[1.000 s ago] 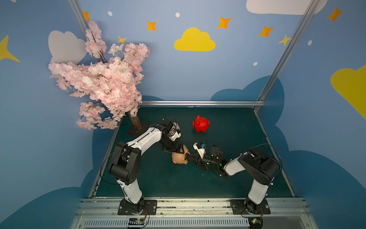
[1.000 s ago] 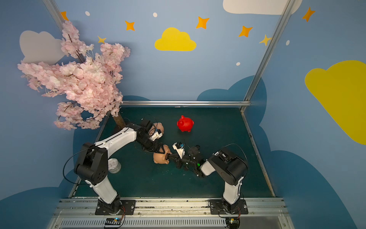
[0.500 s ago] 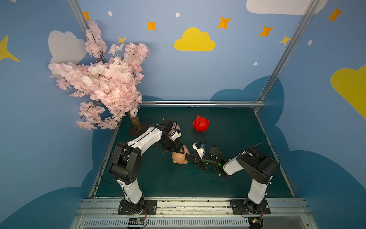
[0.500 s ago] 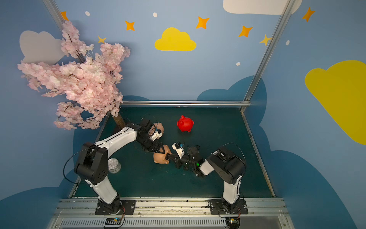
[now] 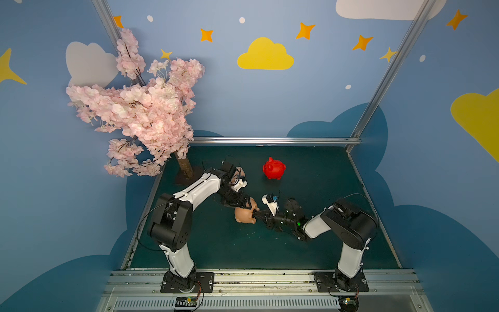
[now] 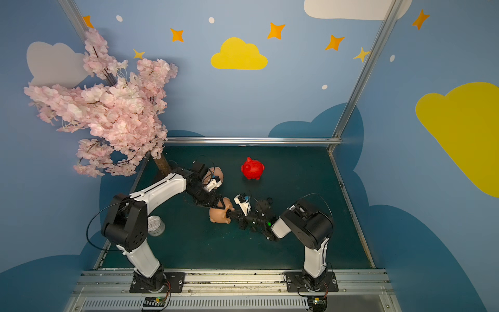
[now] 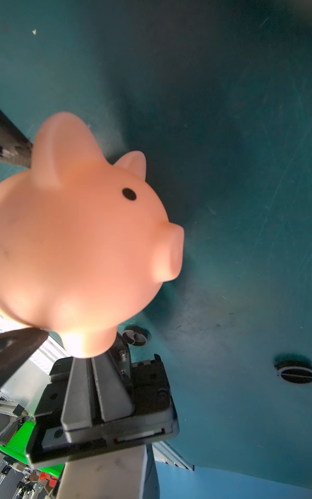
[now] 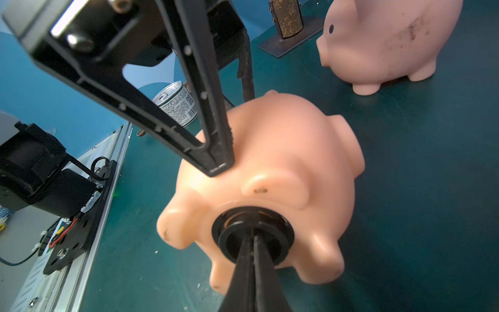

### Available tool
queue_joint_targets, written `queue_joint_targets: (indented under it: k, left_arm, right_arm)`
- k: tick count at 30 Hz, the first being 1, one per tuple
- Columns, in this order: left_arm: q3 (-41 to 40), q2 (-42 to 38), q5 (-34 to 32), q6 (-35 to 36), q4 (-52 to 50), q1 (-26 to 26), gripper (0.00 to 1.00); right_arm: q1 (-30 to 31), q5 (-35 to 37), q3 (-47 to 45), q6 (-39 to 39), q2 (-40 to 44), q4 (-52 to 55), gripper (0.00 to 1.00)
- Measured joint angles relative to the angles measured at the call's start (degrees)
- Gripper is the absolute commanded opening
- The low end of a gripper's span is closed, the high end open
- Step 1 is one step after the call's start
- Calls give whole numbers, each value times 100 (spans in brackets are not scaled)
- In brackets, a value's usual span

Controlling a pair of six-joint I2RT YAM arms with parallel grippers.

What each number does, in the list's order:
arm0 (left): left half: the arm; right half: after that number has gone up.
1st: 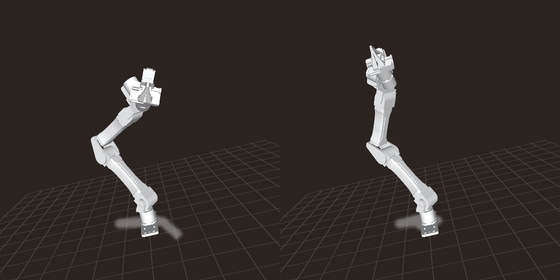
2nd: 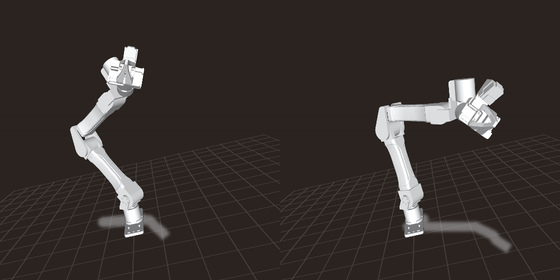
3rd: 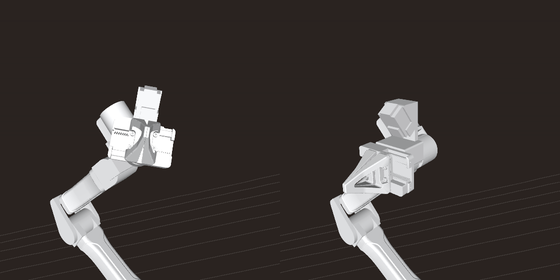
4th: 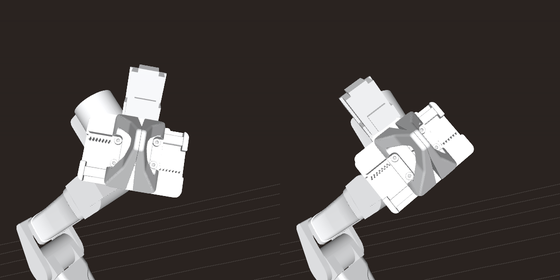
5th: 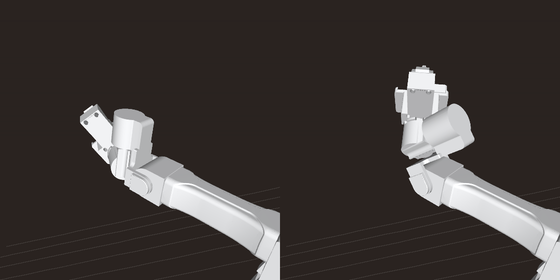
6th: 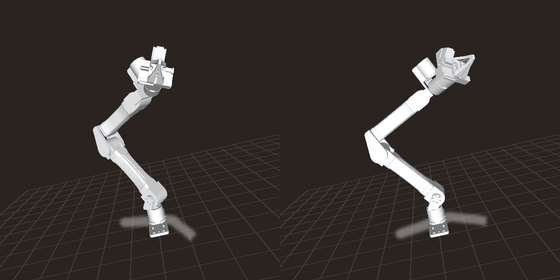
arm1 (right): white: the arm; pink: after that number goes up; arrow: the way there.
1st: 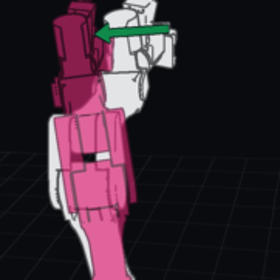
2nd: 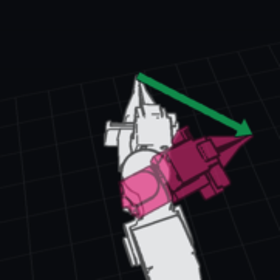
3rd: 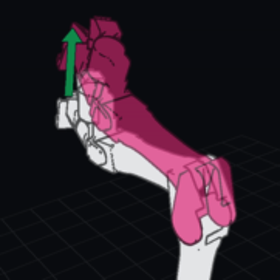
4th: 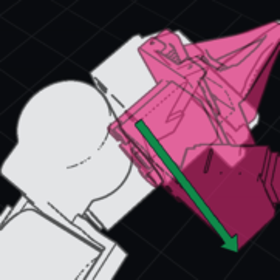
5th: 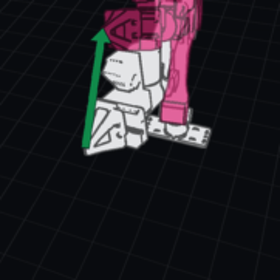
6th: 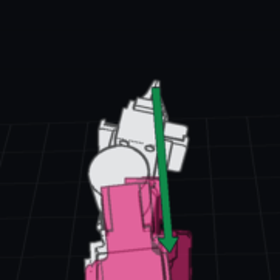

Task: Close piggy banks
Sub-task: Insert the knob into the piggy bank, then hold the piggy bank at the center of the board, then screw the knob on the piggy bank.

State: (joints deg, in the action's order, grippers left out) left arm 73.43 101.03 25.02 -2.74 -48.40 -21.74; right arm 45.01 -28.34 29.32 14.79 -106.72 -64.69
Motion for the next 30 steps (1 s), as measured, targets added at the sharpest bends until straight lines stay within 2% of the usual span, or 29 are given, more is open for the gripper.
queue_joint_targets:
  k: [30]
  left_arm:
    - [9, 13, 31, 17, -15, 15, 88]
  right_arm:
    - [24, -79, 162, 516, -118, 66, 0]
